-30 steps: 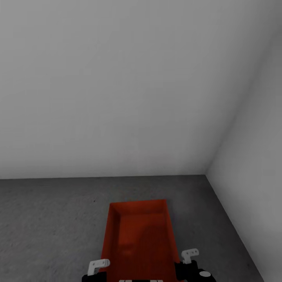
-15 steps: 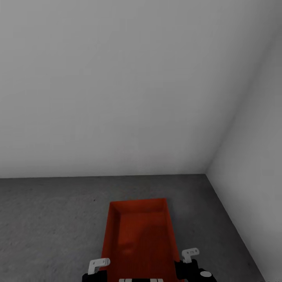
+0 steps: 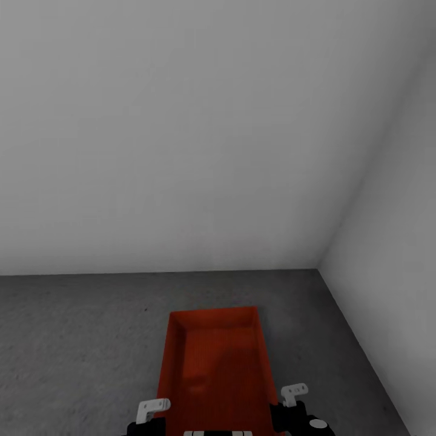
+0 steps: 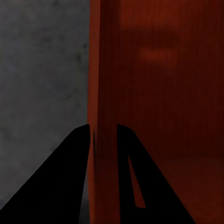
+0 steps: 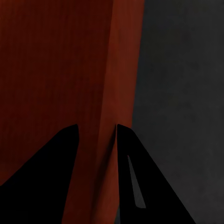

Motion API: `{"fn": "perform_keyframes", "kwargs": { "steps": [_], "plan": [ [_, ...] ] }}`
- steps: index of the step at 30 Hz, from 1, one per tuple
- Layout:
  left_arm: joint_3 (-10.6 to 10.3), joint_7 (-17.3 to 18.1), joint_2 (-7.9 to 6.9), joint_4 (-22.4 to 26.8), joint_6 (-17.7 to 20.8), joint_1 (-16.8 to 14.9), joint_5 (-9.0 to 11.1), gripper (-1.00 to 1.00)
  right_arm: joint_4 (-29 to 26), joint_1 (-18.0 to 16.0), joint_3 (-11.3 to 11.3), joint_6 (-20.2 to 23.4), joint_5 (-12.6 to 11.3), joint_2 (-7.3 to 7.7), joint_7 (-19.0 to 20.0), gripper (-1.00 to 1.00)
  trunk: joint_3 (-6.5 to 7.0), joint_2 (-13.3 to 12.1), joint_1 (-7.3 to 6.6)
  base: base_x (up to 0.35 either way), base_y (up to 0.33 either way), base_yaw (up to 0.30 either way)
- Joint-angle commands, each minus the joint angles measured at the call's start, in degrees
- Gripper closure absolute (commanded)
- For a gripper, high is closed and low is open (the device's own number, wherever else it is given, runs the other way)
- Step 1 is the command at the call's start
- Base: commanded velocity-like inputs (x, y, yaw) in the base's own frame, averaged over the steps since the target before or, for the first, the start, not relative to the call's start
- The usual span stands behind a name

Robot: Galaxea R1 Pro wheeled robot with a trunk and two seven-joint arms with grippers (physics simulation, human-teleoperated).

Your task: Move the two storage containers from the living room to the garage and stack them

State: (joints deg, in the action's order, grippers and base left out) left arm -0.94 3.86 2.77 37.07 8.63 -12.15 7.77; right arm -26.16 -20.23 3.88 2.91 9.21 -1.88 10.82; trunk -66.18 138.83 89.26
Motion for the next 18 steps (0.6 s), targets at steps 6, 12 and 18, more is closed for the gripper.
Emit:
{"fn": "perform_keyframes", "kwargs": {
  "steps": [6,12,18],
  "plan": [
    [0.11,-0.52,-1.63,-0.41,0.34,0.02,-0.21,1.0,0.05,0.02,0.08,1.49,0.73,0.01,0.61,1.0,-0.05,0.0,0.01,0.0,0.0,0.0],
    [0.08,-0.56,-1.58,-0.4,0.34,0.02,-0.26,1.0,0.05,0.02,0.08,1.49,0.71,-0.01,0.61,1.0,-0.05,0.0,0.01,0.0,0.0,0.0],
    [0.06,-0.6,-1.57,-0.42,0.34,0.02,-0.31,1.0,0.05,0.02,0.09,1.48,0.7,-0.01,0.61,1.0,-0.05,0.0,0.01,0.0,0.0,0.0]
  ]
}}
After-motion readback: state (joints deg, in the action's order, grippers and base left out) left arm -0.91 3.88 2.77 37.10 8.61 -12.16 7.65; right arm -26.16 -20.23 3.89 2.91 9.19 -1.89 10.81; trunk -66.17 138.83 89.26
